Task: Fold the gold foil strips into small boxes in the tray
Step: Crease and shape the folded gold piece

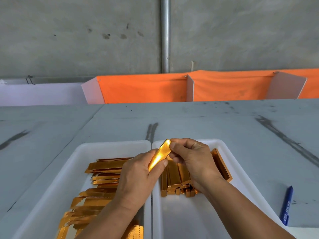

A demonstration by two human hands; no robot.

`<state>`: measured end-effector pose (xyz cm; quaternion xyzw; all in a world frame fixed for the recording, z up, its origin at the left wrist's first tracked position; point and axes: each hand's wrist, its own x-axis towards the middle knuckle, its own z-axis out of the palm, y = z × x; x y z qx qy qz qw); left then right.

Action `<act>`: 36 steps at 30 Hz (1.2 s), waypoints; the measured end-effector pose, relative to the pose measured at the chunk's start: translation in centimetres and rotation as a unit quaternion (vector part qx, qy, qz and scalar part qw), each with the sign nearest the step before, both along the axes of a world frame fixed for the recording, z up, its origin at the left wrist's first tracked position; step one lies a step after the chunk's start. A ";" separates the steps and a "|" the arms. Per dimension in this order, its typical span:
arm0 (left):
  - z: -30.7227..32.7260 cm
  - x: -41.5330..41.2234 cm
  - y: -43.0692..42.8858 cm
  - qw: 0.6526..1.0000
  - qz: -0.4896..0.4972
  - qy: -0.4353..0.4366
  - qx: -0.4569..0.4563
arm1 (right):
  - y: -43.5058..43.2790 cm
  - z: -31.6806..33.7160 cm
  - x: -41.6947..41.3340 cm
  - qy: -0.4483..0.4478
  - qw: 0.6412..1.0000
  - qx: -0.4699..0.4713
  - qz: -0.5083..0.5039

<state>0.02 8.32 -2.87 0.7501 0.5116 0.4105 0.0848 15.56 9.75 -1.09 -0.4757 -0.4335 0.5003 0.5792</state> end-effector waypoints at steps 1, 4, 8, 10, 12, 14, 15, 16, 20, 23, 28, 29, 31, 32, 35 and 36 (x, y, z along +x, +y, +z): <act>0.0 0.0 0.0 1.000 0.000 -0.005 -0.002 | 0.0 0.0 0.0 0.005 1.000 -0.001 0.006; 0.0 0.1 0.0 1.000 0.008 -0.016 -0.008 | 0.0 0.0 -0.1 0.025 0.999 -0.006 0.030; 0.0 0.1 0.1 1.000 0.009 -0.015 -0.002 | 0.0 -0.2 -0.5 0.003 0.999 -0.011 0.049; 0.0 0.1 0.1 1.000 0.008 -0.016 0.004 | 0.1 -0.2 -0.6 -0.001 0.999 -0.010 0.045; -0.1 0.1 0.1 1.000 0.006 -0.025 0.007 | 0.0 -0.2 -0.5 0.005 0.999 -0.010 0.043; -0.1 0.2 0.1 0.999 0.005 -0.033 0.011 | 0.0 -0.2 -0.4 0.014 0.998 -0.009 0.060; -0.1 0.2 0.2 0.999 0.003 -0.033 0.014 | 0.0 -0.2 -0.3 0.009 0.997 -0.008 0.076; -0.1 0.2 0.2 0.999 0.002 -0.029 0.016 | 0.0 -0.3 -0.4 -0.003 0.996 -0.006 0.092; -0.3 0.2 0.3 0.999 0.004 -0.049 0.002 | 0.1 -0.5 -0.5 -0.021 0.995 -0.005 0.094; -0.3 0.0 0.4 0.994 0.039 -0.099 -0.031 | 0.5 -0.3 0.2 -0.013 0.999 -0.013 0.049; -0.1 -1.3 1.3 0.984 0.147 -0.097 -0.026 | 1.6 -0.4 1.7 -0.093 0.993 -0.049 -0.050; -0.1 -1.6 1.6 0.982 0.165 -0.088 -0.026 | 1.7 -0.5 1.9 -0.124 0.989 -0.058 -0.064; -0.1 -2.1 1.9 0.979 0.190 -0.058 -0.035 | 1.9 -0.9 2.0 -0.202 0.975 -0.062 -0.073; 0.0 -2.3 2.0 0.978 0.200 -0.042 -0.047 | 1.9 -1.2 1.9 -0.242 0.966 -0.058 -0.068; 0.1 -3.0 2.2 0.970 0.220 -0.007 -0.104 | 1.9 -1.8 1.7 -0.322 0.944 -0.042 -0.054; 0.2 -3.3 2.3 0.967 0.220 0.005 -0.125 | 1.9 -2.0 1.6 -0.337 0.939 -0.040 -0.051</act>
